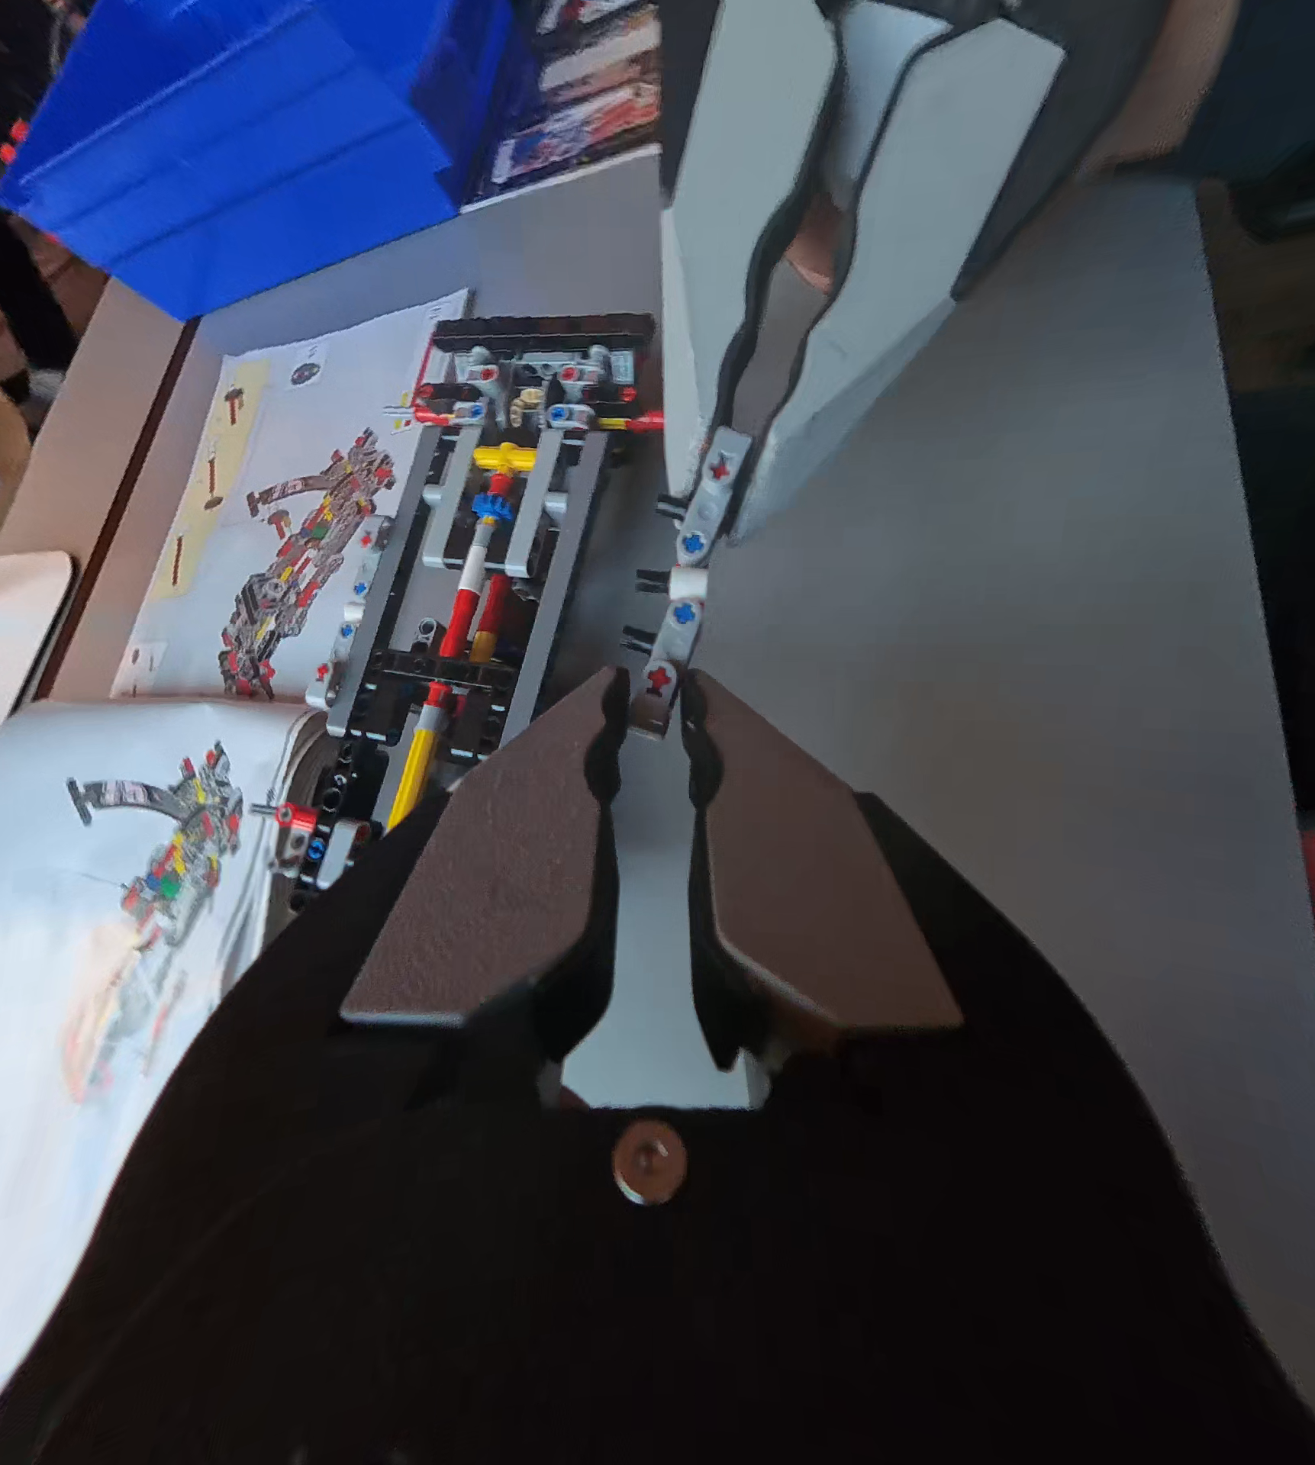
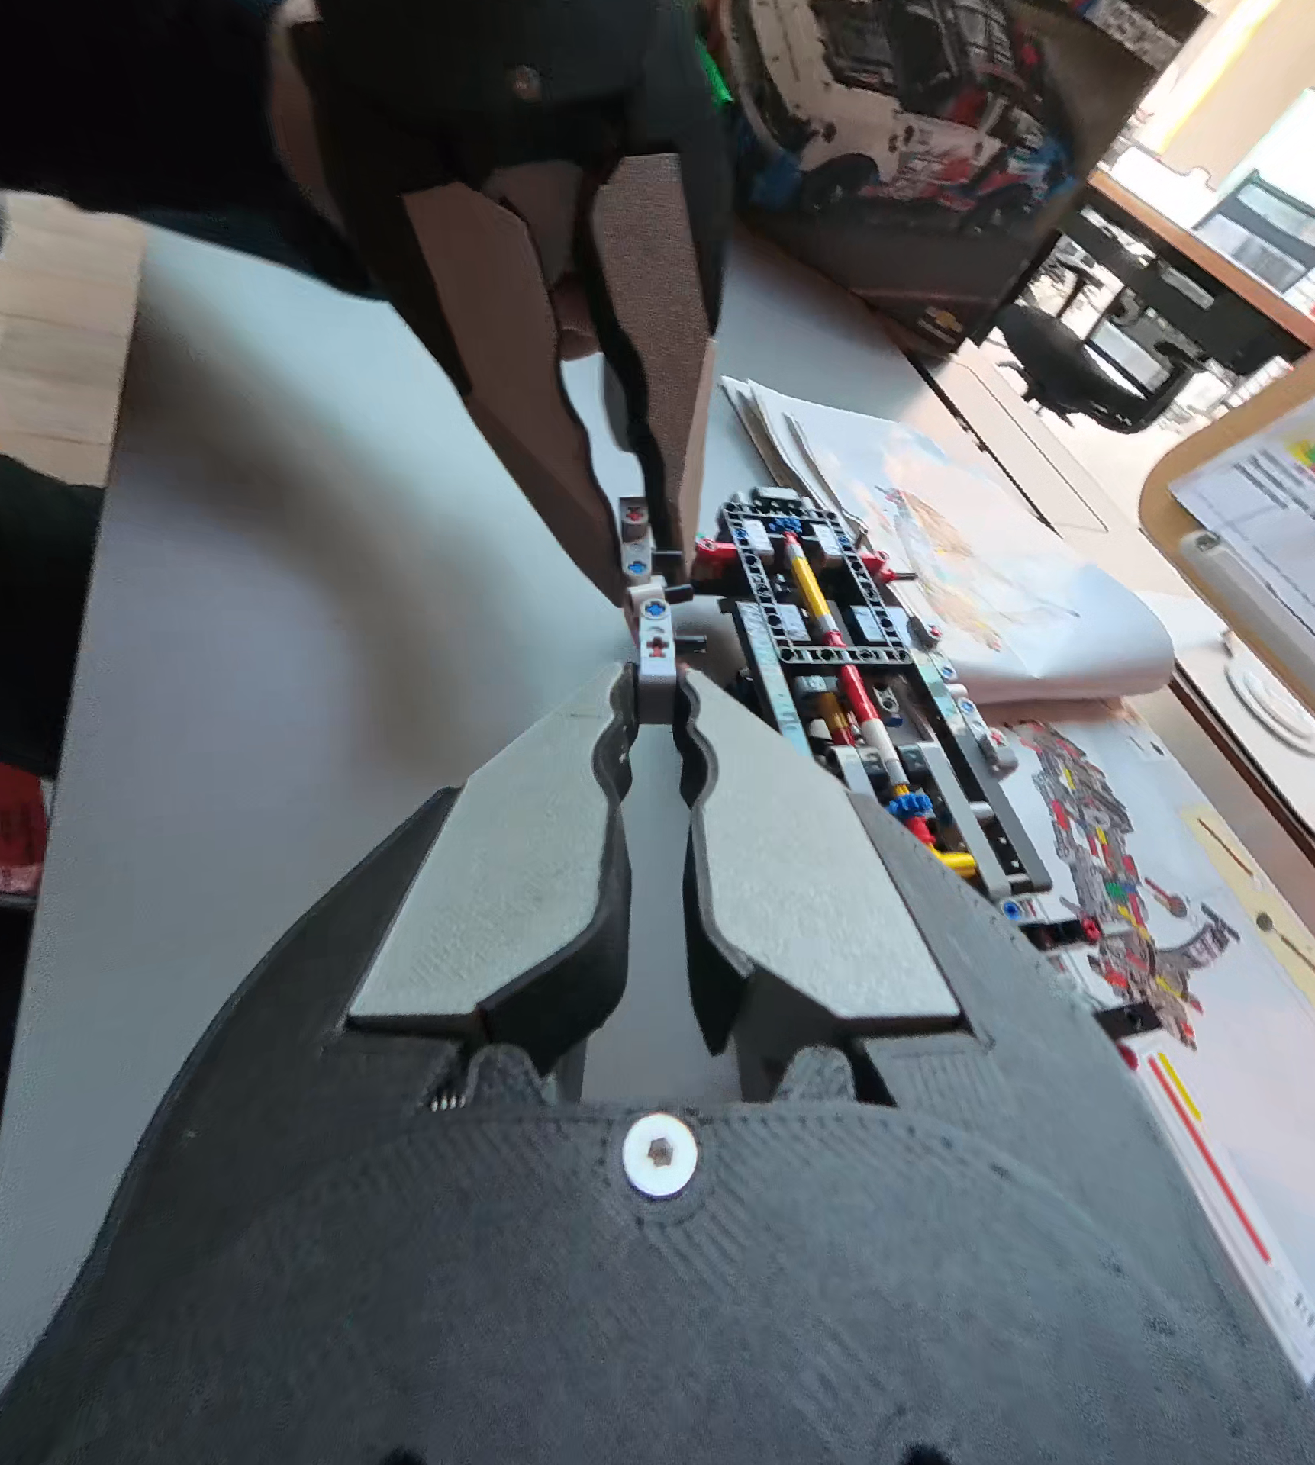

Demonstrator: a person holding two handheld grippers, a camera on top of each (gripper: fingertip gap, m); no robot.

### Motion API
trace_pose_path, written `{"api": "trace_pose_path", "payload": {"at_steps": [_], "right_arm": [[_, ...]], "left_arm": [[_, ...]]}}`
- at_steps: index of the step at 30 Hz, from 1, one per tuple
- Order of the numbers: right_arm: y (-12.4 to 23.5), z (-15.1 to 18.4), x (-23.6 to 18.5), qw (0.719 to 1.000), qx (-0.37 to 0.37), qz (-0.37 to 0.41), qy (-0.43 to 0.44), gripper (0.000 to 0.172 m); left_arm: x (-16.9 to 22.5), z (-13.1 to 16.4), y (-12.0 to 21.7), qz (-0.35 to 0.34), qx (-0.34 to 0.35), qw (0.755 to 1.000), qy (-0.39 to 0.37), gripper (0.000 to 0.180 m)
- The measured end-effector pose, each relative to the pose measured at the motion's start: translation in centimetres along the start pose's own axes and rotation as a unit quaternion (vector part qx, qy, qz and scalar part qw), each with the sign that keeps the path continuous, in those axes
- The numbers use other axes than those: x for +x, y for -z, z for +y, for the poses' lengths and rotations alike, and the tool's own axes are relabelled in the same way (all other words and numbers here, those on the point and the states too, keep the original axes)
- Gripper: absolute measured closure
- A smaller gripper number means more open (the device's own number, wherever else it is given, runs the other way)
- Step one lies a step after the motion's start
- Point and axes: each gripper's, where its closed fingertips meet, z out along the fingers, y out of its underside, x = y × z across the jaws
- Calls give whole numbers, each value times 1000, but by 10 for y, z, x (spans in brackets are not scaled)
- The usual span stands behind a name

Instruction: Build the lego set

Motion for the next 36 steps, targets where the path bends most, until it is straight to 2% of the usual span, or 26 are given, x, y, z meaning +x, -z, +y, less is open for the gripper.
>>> {"api": "trace_pose_path", "payload": {"at_steps": [3, 6, 9, 11, 14, 19, 22, 24, 27, 31, 35, 36], "right_arm": [[-3, 8, 10, 998, -22, 31, -52, 166], [-7, 17, 5, 997, -50, 32, -38, 166], [-8, 20, 2, 997, -68, 10, -36, 165], [-6, 19, 0, 997, -68, -6, -42, 156], [-5, 21, -2, 997, -73, -20, -30, 165], [-4, 20, -5, 997, -61, -46, -16, 165], [-2, 20, -1, 994, -35, -81, -67, 165], [-3, 23, 2, 992, -35, -89, -87, 165], [-4, 30, 8, 993, -66, -65, -69, 165], [-2, 27, 18, 994, -100, -38, -18, 163], [-11, 27, 27, 990, -140, -31, 0, 130], [-14, 28, 25, 988, -148, -42, 0, 128]], "left_arm": [[1, 4, -10, -2, 24, 993, 112, 174], [4, 13, -15, 23, 35, 986, 161, 173], [15, 17, -17, 57, 21, 994, 96, 174], [13, 24, -18, 57, -9, 997, 57, 175], [8, 25, -16, 60, -27, 998, 2, 175], [10, 23, -12, 97, -31, 993, -61, 175], [15, 21, -11, 121, -12, 990, -76, 175], [9, 21, -14, 110, -12, 991, -73, 175], [3, 25, -21, 99, -25, 993, -55, 175], [-4, 36, -29, 85, -68, 989, -100, 175], [-6, 29, -33, 97, -69, 987, -111, 175], [-8, 28, -33, 98, -70, 987, -110, 175]]}}
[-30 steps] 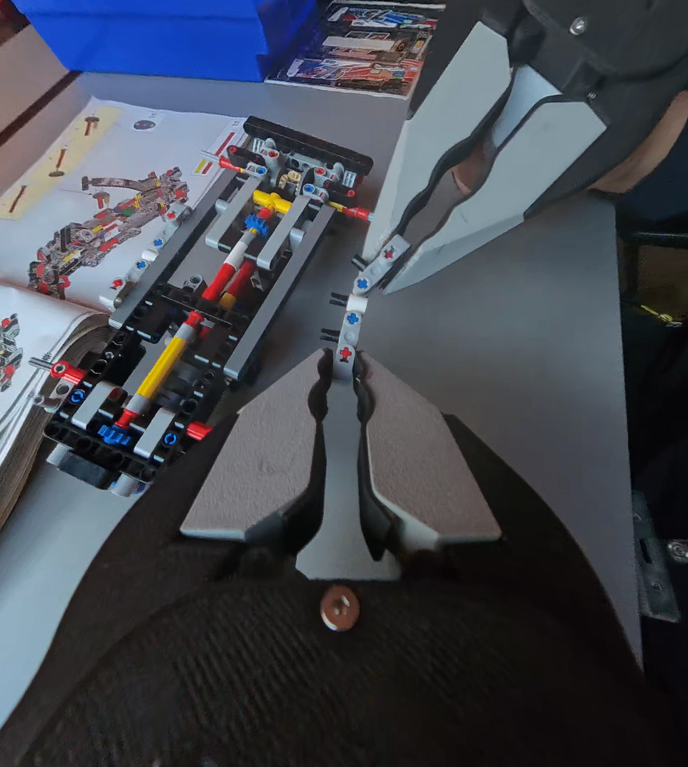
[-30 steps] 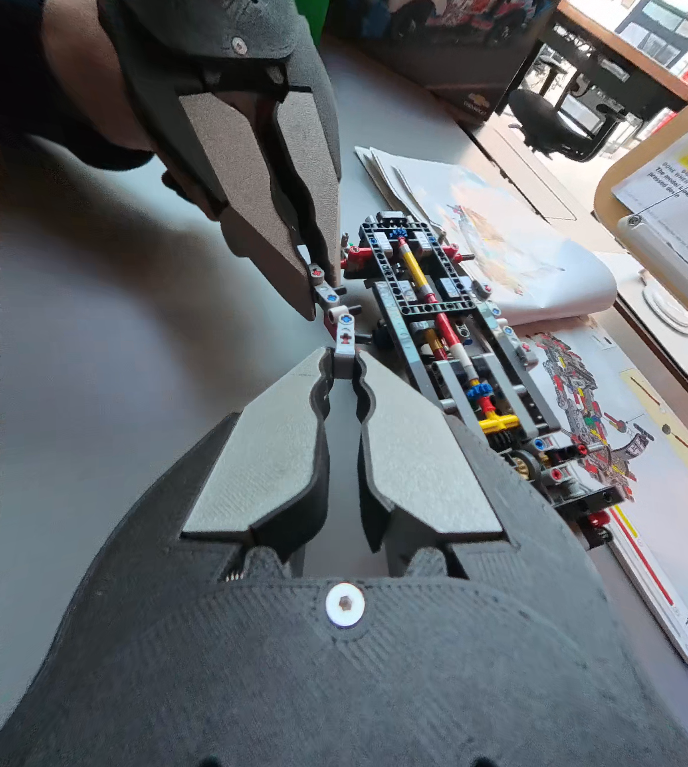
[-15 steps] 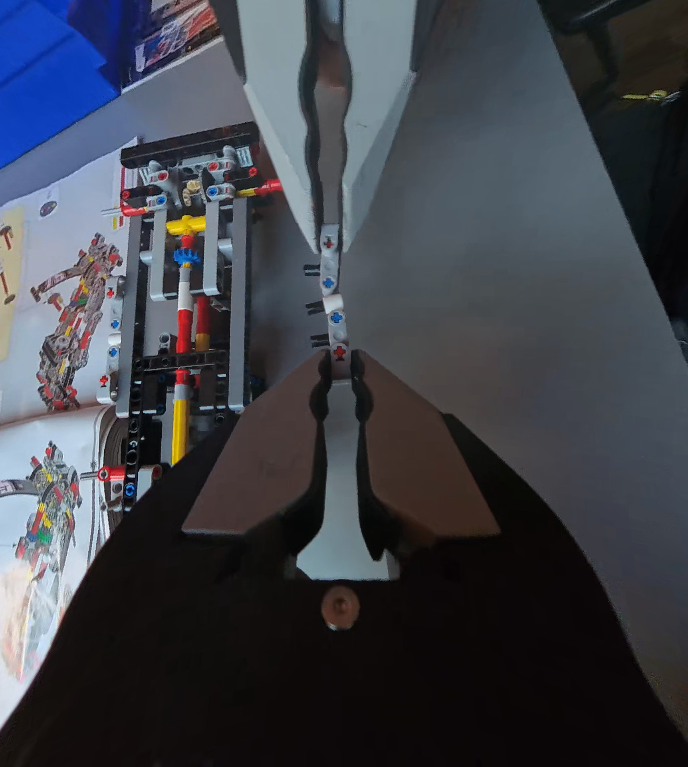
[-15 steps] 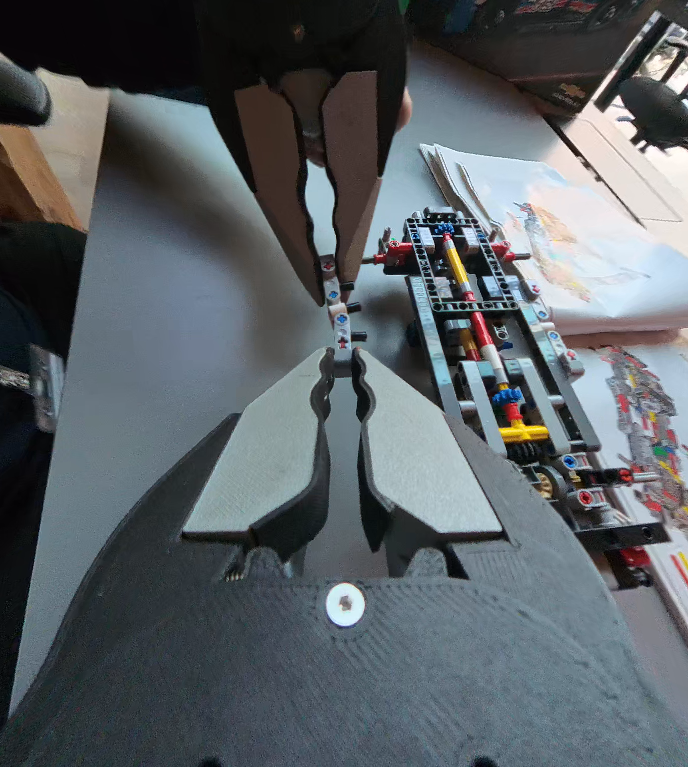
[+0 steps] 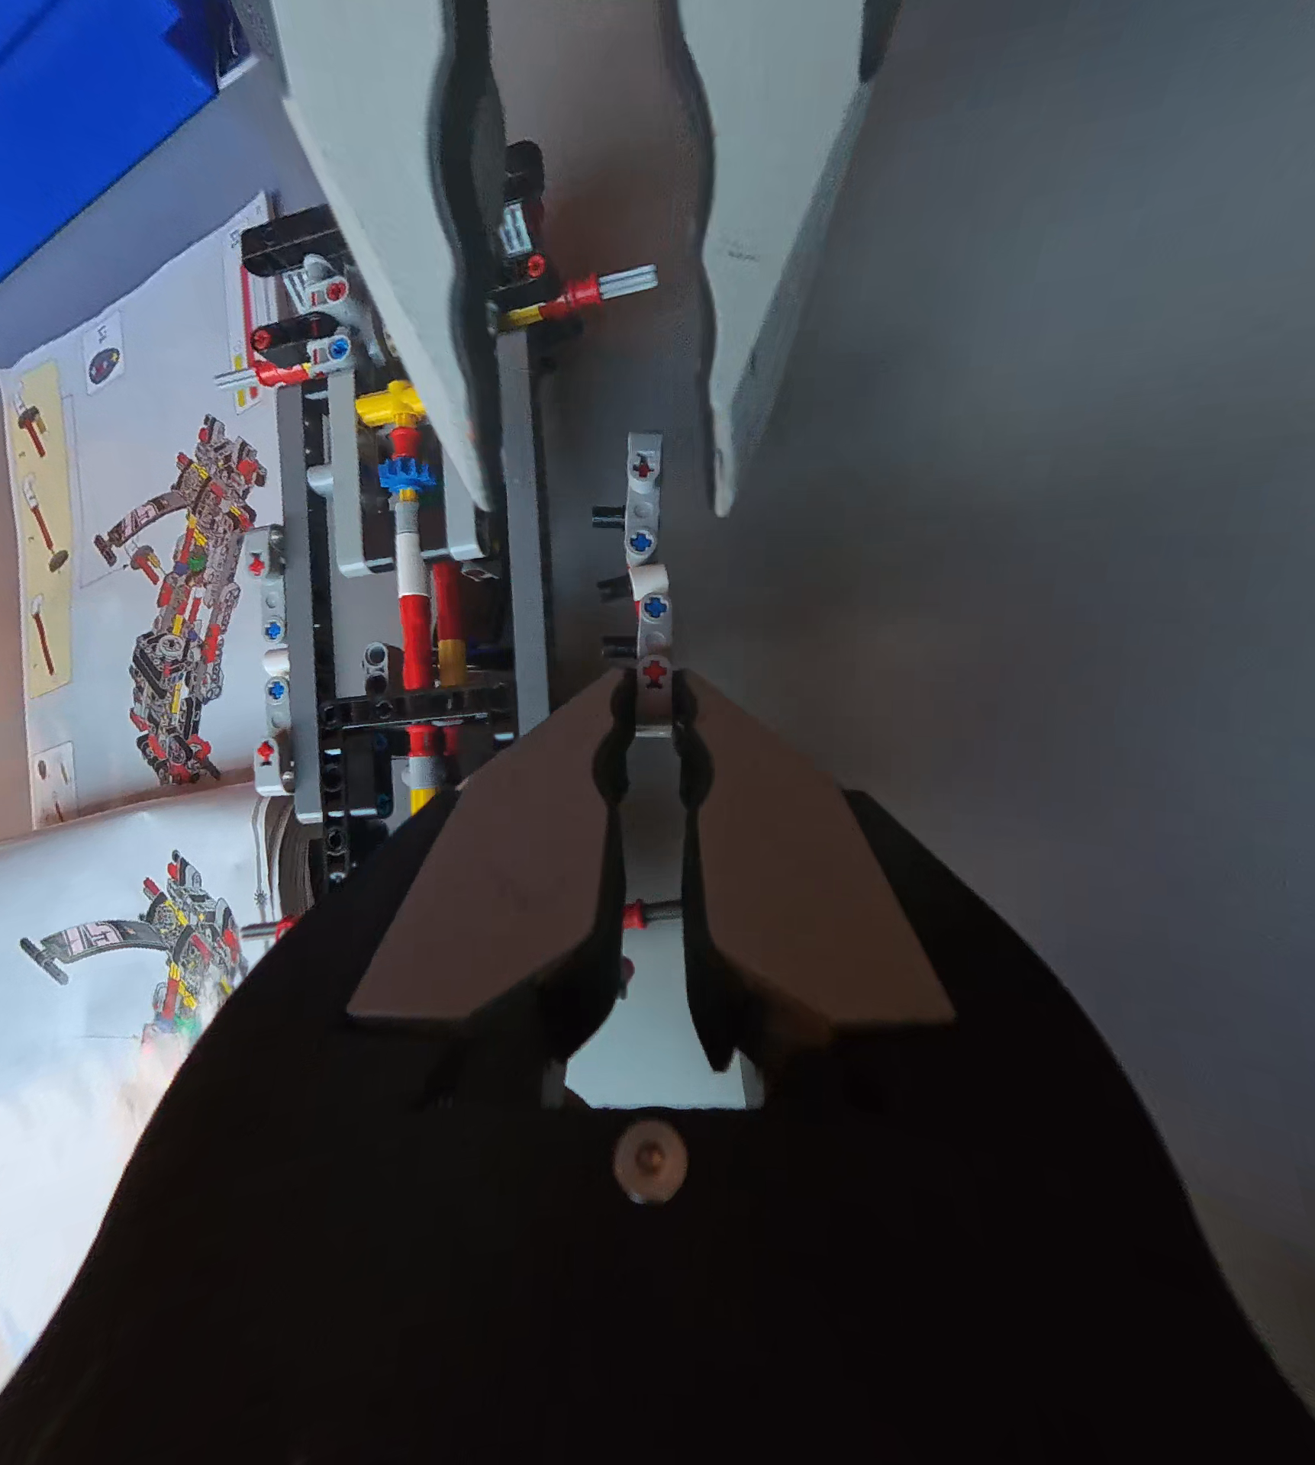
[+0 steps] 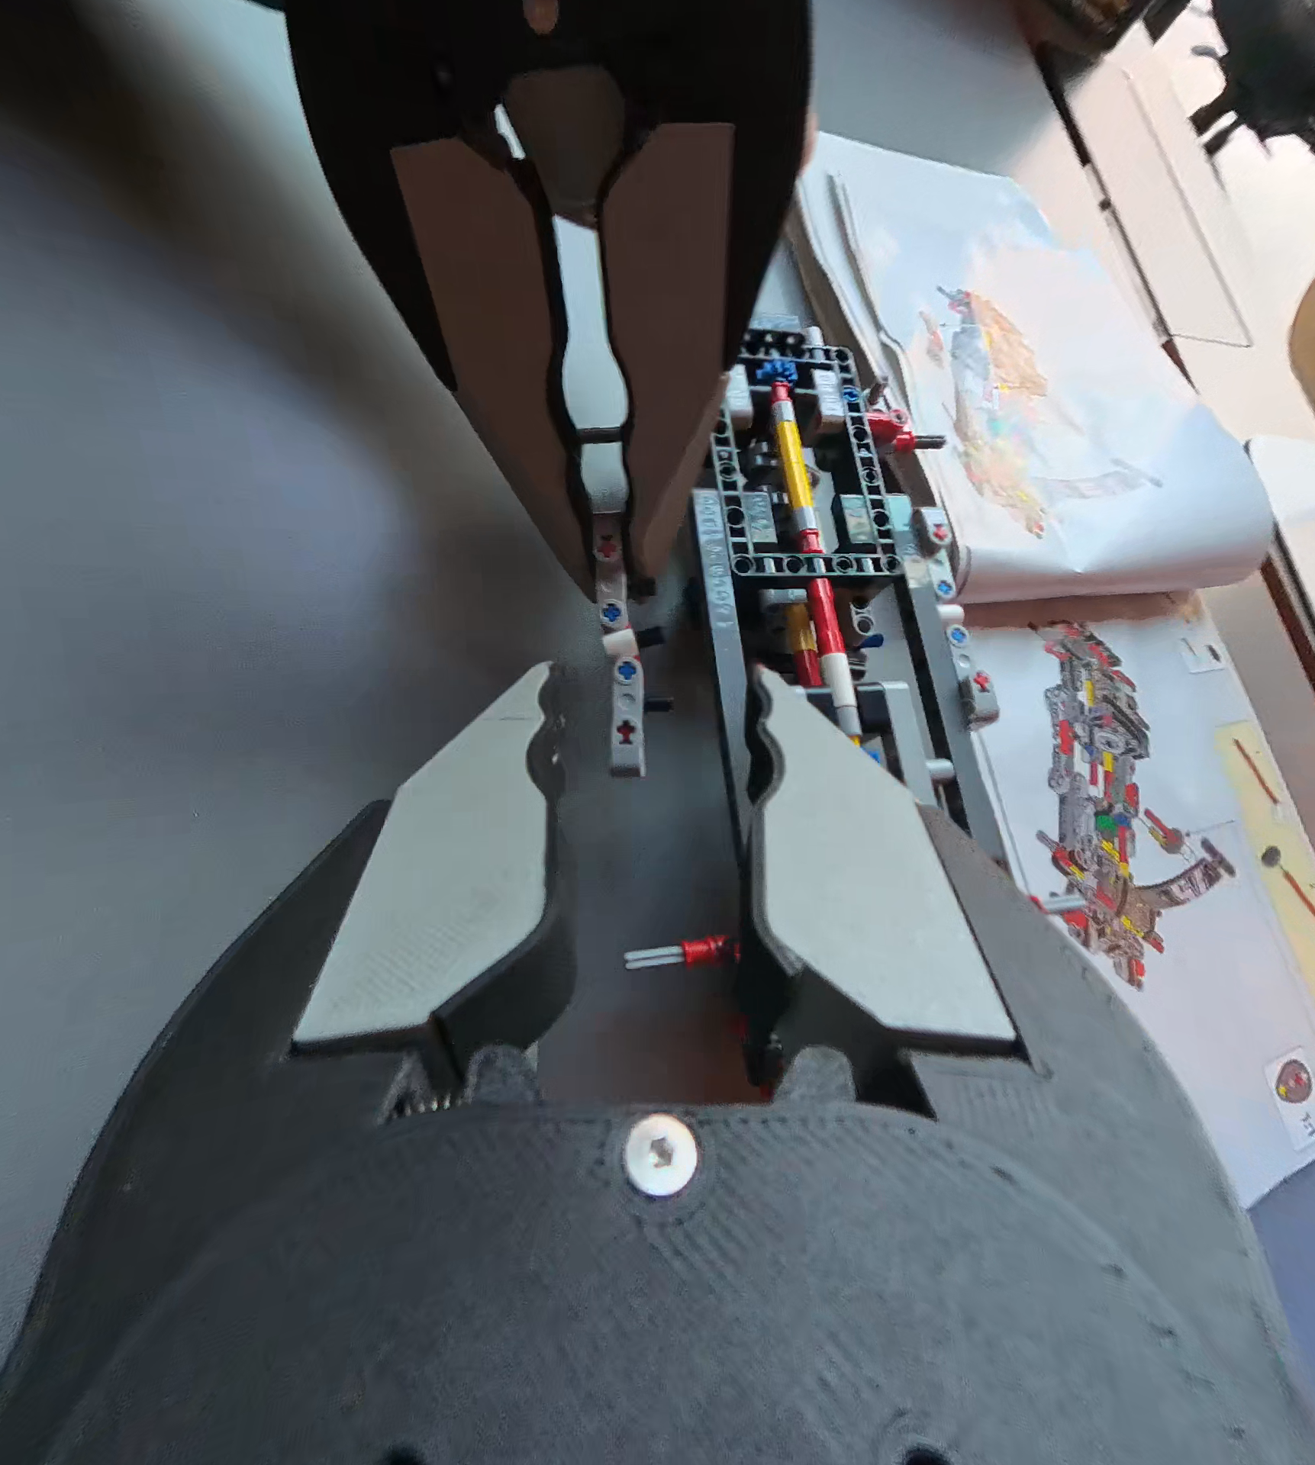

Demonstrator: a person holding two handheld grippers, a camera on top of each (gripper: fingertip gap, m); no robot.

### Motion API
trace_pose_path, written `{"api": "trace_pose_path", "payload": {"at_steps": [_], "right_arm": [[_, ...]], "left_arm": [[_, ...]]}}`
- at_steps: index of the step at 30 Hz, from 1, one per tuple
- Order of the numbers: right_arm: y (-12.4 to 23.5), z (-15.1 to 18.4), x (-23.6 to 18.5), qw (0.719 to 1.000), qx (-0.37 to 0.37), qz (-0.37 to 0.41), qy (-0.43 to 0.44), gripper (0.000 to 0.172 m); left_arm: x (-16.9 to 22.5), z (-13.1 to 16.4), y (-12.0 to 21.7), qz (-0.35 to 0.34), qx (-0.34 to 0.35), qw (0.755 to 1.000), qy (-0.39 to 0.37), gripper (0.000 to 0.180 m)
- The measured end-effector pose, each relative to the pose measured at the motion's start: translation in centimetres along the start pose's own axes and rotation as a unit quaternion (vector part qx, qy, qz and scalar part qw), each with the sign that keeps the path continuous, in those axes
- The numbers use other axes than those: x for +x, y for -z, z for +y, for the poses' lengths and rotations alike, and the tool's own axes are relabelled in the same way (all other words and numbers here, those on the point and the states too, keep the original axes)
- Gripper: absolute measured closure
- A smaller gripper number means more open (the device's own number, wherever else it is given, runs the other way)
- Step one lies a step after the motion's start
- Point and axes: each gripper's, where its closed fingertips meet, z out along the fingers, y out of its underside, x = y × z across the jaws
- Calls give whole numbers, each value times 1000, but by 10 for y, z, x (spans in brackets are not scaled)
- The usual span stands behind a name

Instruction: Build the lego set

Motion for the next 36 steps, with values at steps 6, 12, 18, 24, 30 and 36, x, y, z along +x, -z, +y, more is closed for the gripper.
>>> {"api": "trace_pose_path", "payload": {"at_steps": [6, 12, 18, 24, 30, 36], "right_arm": [[-17, 12, 11, 997, -57, 19, 52, 144], [-4, 3, 0, 993, -33, 39, 109, 156], [-5, 4, 0, 996, -14, 20, 82, 158], [3, -2, -5, 997, 28, -15, 73, 158], [-5, -1, 2, 999, 30, -8, 33, 158], [0, -8, 6, 997, 62, 23, 30, 159]], "left_arm": [[-8, 2, 2, 15, 26, 999, 24, 175], [-2, -6, 9, 14, 85, 996, 17, 175], [-4, -4, 7, 24, 94, 990, 101, 174], [-3, -11, 11, 54, 130, 972, 186, 172], [-11, -3, 10, 21, 129, 972, 196, 172], [-11, -9, 17, -41, 155, 969, 188, 174]]}}
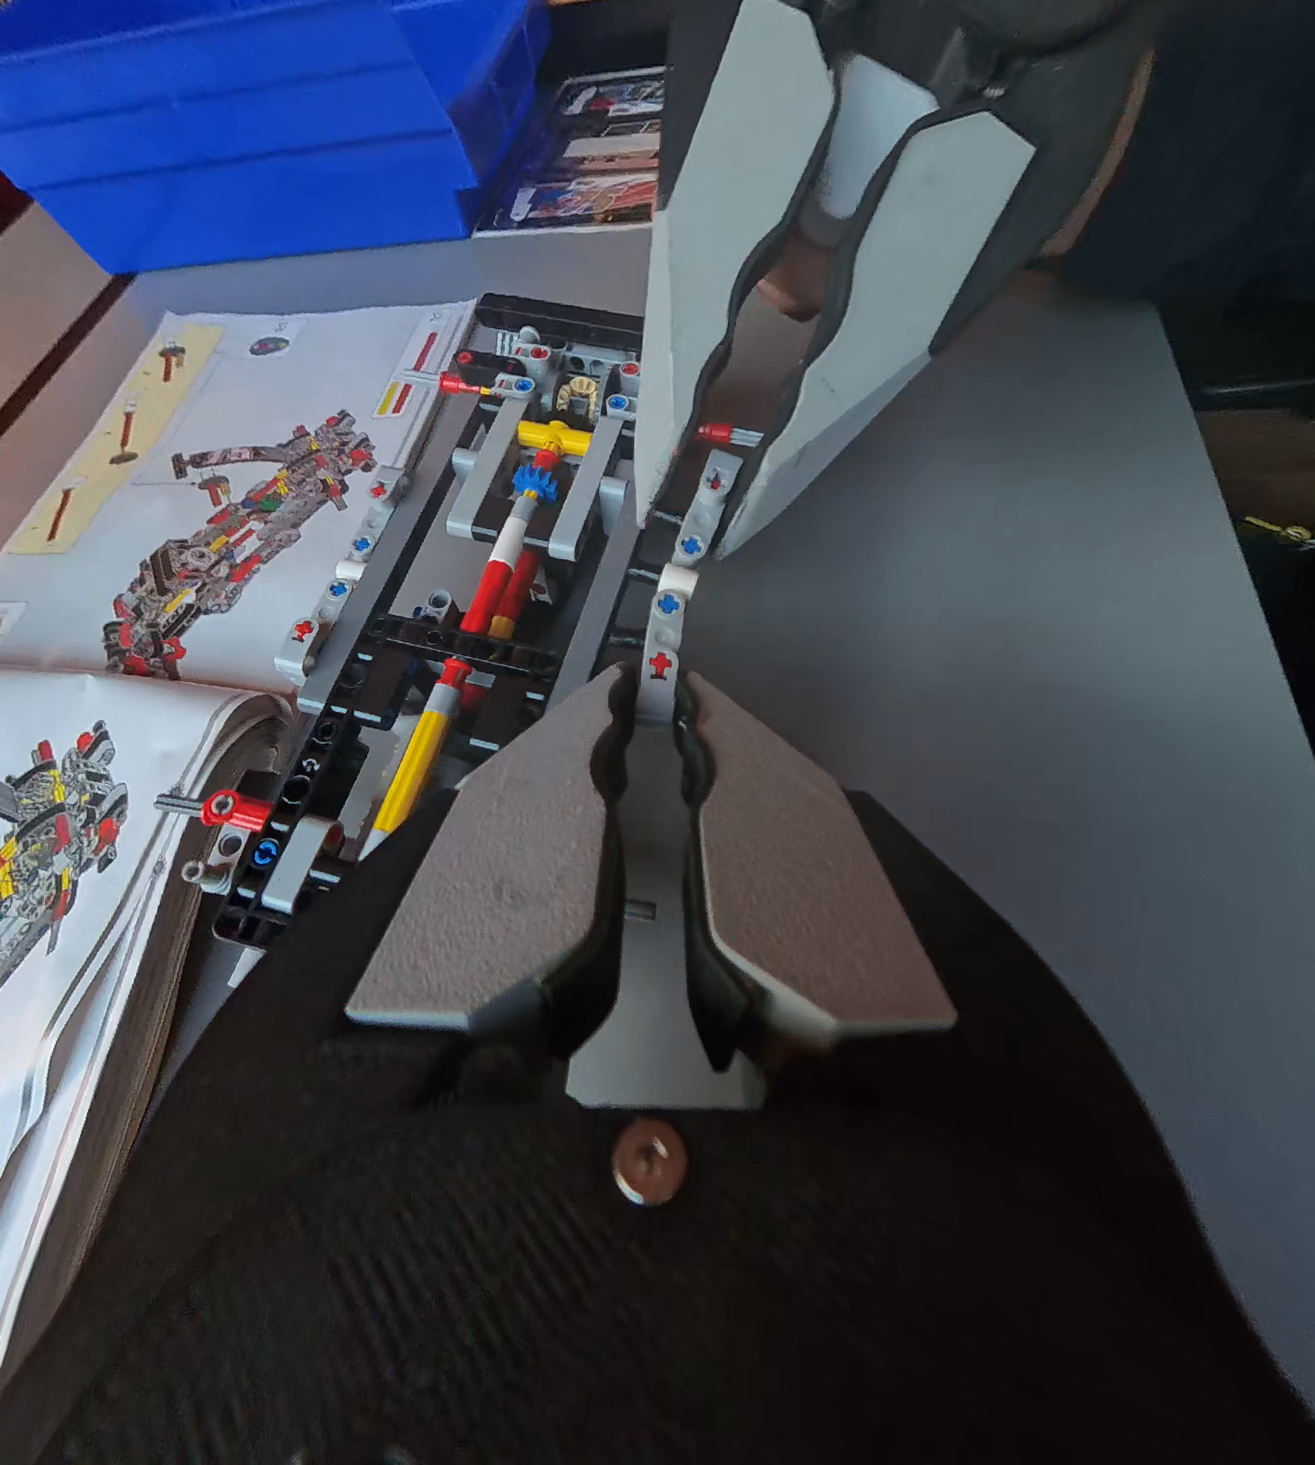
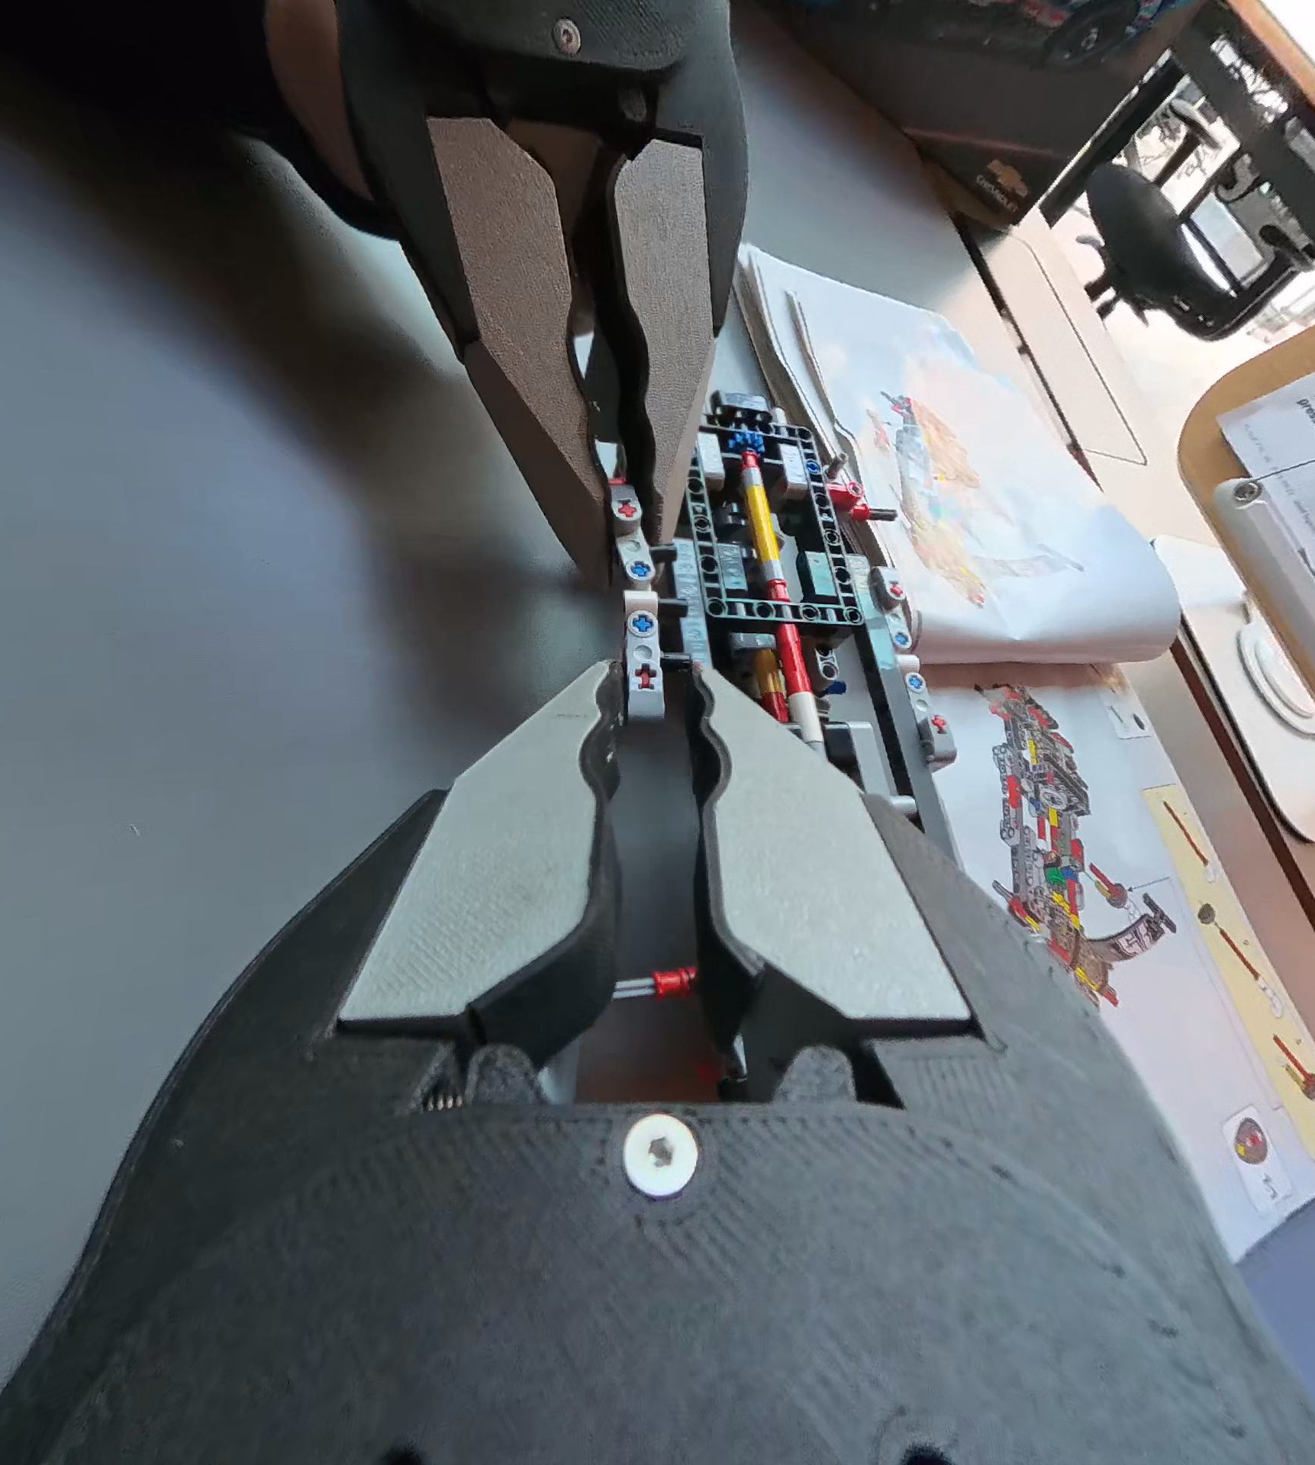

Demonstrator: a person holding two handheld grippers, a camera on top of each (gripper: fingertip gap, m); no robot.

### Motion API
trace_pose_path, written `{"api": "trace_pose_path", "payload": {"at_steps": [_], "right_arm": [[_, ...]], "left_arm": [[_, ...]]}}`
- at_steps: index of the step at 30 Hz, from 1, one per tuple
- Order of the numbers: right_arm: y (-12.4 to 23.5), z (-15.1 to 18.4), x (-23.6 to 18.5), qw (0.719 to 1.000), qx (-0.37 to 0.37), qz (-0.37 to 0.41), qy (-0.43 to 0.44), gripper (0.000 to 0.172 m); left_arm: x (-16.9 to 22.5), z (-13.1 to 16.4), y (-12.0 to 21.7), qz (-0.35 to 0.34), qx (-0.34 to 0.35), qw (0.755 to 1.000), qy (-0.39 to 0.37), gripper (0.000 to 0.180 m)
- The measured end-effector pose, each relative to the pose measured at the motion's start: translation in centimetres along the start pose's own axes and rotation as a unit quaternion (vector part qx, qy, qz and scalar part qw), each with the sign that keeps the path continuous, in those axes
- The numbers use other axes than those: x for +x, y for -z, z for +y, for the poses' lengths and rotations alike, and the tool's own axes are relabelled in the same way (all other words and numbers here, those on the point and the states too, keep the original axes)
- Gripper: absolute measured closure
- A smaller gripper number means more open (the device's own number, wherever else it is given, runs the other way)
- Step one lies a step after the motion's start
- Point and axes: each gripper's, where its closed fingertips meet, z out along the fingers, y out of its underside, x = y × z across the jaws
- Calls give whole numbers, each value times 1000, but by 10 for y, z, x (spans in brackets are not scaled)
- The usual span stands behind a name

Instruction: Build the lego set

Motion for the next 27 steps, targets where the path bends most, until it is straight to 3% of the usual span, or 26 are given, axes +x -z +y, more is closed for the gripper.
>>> {"api": "trace_pose_path", "payload": {"at_steps": [3, 8, 11, 17, 21, 27], "right_arm": [[-3, 3, -5, 1000, 13, -19, -21, 159], [-9, 17, -7, 999, -29, -22, -18, 150], [-8, 14, -11, 999, -25, -35, -8, 165], [-9, 13, -11, 998, -32, -35, 29, 166], [-5, 11, -8, 998, -22, -49, 11, 165], [-3, 13, -7, 998, -26, -49, -1, 166]], "left_arm": [[5, 5, 0, 17, 8, 1000, -12, 175], [7, 21, -5, 24, -46, 996, -74, 174], [5, 19, -4, 18, -42, 996, -83, 174], [4, 19, -3, 28, -39, 992, -118, 175], [5, 16, -3, 35, -37, 989, -135, 175], [0, 19, -6, 24, -52, 995, -88, 174]]}}
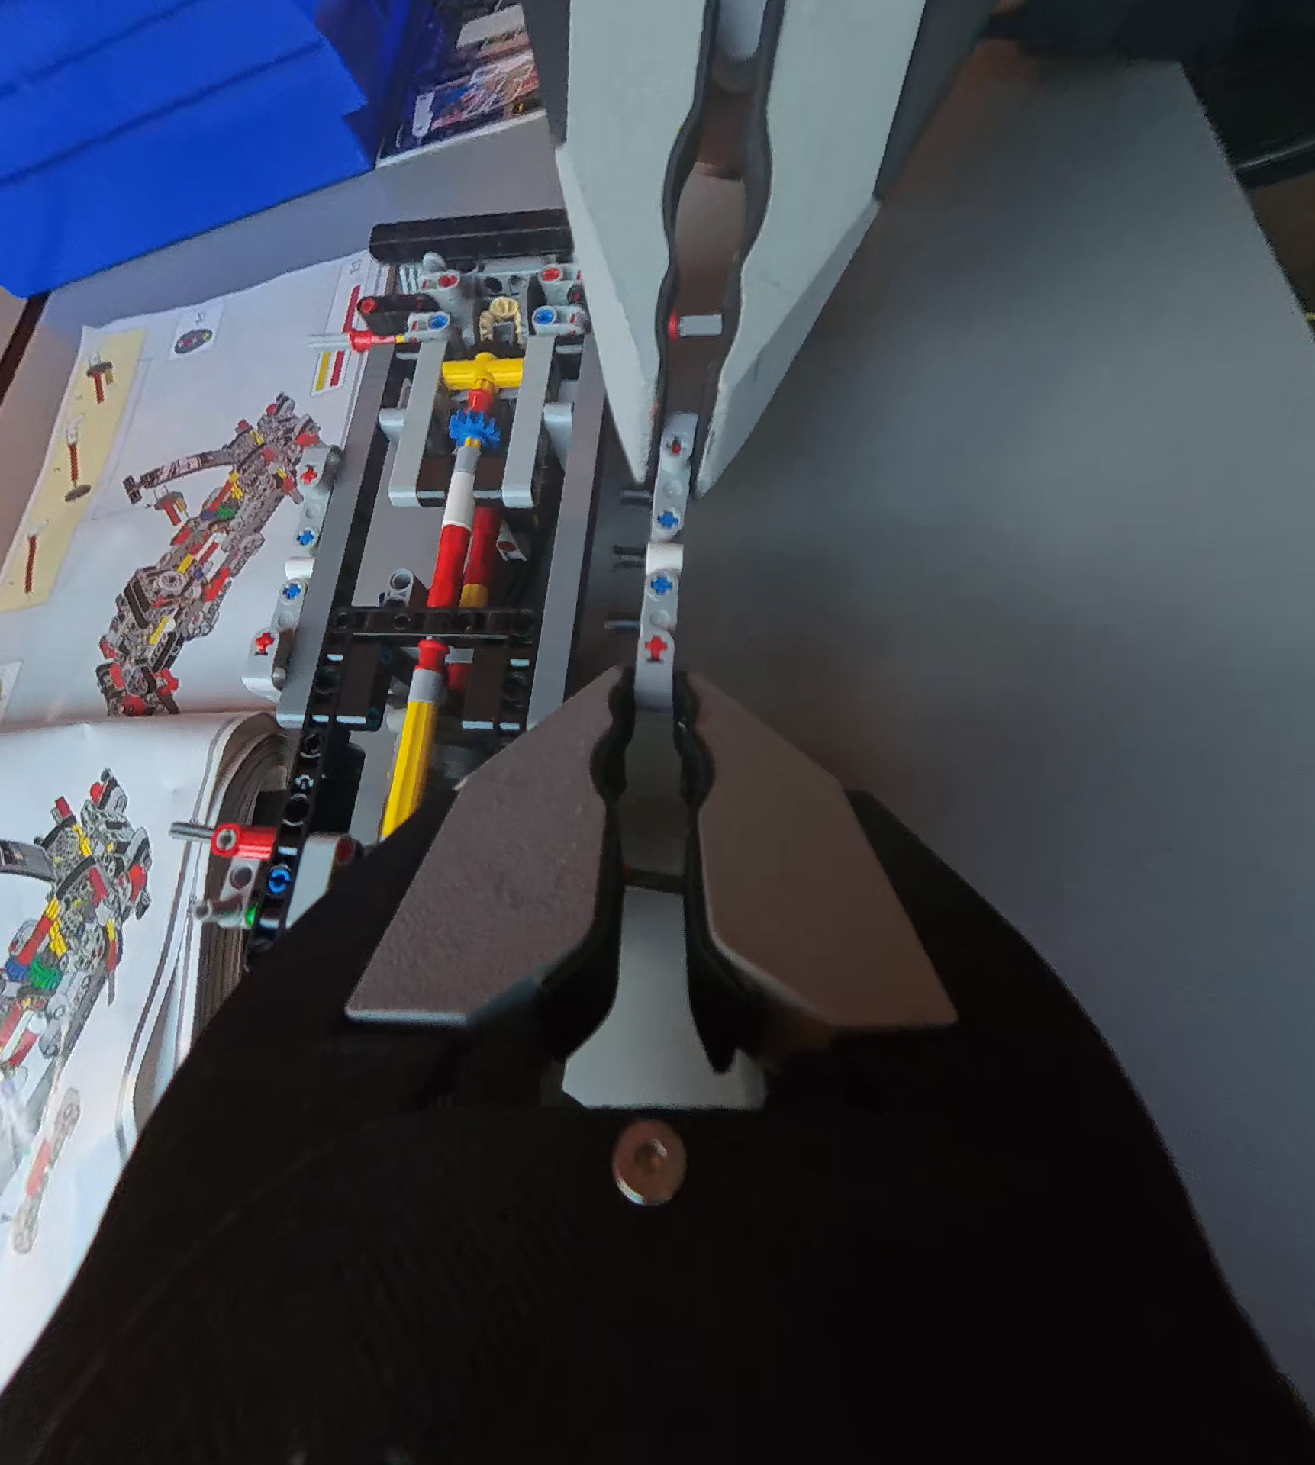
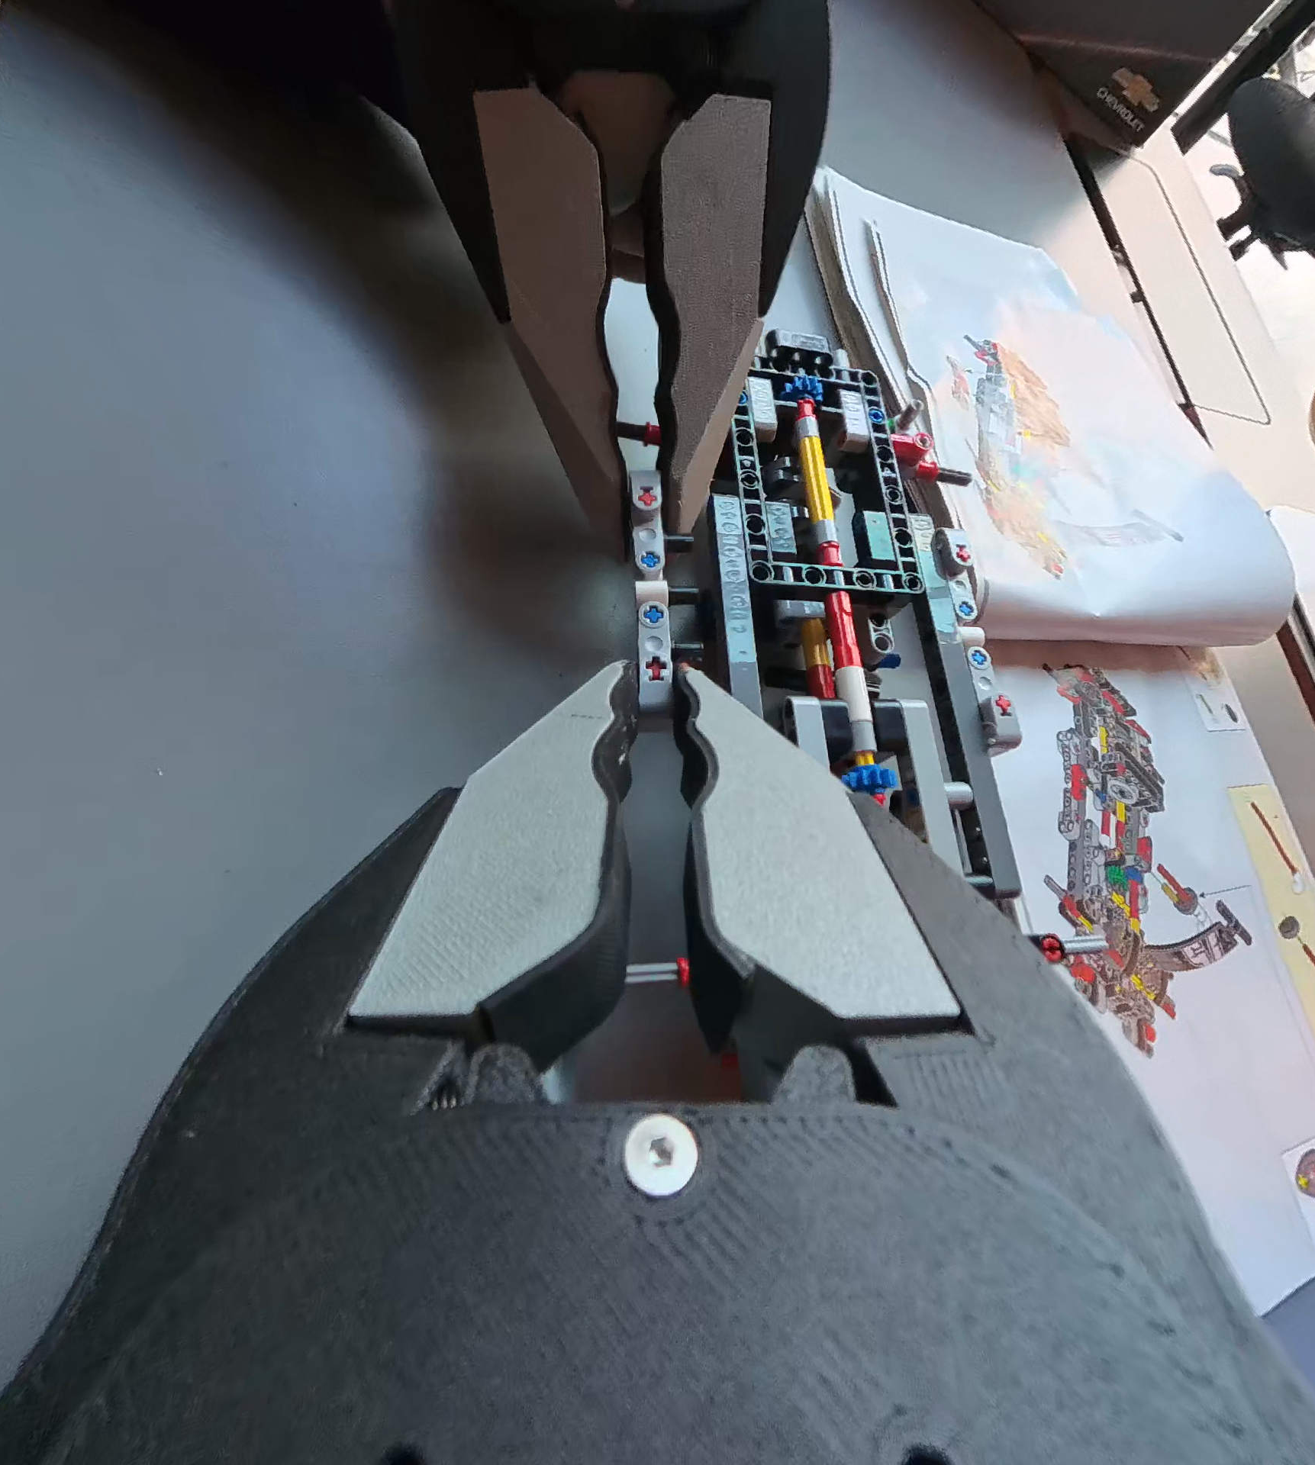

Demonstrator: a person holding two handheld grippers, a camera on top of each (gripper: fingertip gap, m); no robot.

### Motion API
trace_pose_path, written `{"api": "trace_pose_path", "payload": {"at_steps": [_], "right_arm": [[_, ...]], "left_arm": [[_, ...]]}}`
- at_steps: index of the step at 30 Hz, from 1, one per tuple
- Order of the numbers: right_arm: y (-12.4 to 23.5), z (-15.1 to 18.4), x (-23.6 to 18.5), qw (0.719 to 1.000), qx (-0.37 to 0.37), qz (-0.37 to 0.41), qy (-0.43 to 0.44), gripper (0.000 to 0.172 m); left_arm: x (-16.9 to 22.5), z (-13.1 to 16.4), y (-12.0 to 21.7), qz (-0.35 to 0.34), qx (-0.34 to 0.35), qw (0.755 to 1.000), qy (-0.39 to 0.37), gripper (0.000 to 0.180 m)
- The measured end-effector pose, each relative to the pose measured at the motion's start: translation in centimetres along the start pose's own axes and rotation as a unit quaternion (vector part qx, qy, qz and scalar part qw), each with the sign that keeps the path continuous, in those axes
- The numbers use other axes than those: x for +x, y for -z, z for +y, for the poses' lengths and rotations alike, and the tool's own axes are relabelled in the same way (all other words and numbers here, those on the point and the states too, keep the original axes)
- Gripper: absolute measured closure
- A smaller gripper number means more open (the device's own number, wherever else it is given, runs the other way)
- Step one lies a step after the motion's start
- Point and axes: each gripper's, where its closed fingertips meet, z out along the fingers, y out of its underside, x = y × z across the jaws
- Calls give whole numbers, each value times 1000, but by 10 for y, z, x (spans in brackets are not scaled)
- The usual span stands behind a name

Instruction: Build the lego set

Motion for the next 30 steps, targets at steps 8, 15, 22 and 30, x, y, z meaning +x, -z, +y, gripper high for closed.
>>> {"api": "trace_pose_path", "payload": {"at_steps": [8, 15, 22, 30], "right_arm": [[-2, 4, 1, 998, -10, -6, -55, 166], [-6, 7, 3, 997, -23, 1, -68, 166], [-5, 8, 5, 997, -19, -6, -80, 166], [-4, 8, 5, 996, -14, -12, -90, 166]], "left_arm": [[2, -2, 9, -8, -19, 999, 24, 156], [-20, -15, 25, -45, -23, 998, 26, 146], [-26, -6, 11, -23, -54, 998, 19, 127], [-23, 0, -1, 15, -79, 997, 6, 136]]}}
